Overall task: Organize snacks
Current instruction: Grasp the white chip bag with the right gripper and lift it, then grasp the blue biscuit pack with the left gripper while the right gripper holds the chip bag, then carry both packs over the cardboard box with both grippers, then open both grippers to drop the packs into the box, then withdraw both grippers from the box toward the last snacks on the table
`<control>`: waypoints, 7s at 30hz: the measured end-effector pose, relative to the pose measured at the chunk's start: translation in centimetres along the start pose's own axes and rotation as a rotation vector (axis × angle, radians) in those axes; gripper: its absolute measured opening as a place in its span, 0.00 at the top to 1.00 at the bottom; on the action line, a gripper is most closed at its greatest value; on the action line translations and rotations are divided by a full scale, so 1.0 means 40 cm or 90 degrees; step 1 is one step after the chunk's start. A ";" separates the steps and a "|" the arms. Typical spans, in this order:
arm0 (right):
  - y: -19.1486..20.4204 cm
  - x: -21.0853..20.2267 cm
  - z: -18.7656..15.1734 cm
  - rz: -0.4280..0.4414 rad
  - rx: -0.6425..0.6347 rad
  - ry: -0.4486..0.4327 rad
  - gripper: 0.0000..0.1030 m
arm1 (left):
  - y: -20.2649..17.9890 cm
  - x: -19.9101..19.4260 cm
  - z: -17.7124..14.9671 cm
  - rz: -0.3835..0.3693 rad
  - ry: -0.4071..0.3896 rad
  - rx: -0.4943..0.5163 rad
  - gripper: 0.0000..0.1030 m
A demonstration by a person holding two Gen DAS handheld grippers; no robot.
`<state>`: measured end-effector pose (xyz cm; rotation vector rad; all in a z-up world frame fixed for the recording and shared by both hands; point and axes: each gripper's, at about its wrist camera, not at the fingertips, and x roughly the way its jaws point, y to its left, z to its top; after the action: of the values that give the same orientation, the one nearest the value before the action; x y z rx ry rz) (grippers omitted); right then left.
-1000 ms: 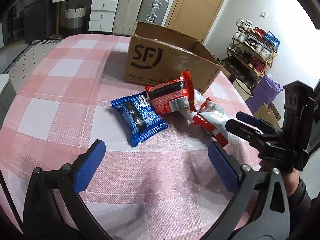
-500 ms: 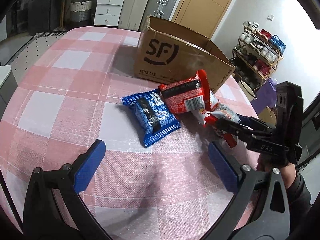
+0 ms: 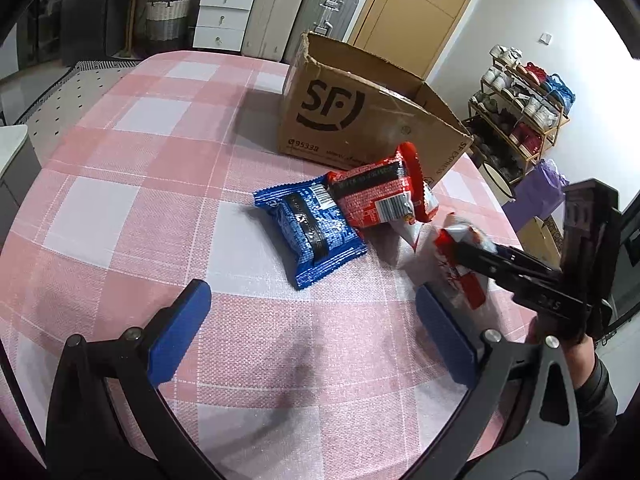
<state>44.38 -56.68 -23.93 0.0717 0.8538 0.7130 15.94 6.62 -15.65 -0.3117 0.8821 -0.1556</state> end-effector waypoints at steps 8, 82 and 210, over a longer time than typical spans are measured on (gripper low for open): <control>0.011 -0.059 -0.027 0.019 0.015 -0.027 0.45 | 0.007 0.019 0.018 0.014 0.005 -0.002 0.01; 0.044 -0.171 -0.079 0.052 0.058 -0.093 0.44 | 0.027 0.078 0.111 0.004 0.038 0.039 0.62; 0.255 -0.316 0.288 -0.034 -0.073 -0.244 0.02 | -0.163 -0.262 0.382 0.004 -0.175 0.118 0.01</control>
<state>41.41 -53.95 -4.43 0.0786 0.4465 0.6690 21.21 6.31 3.28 -0.1519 0.5917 -0.1825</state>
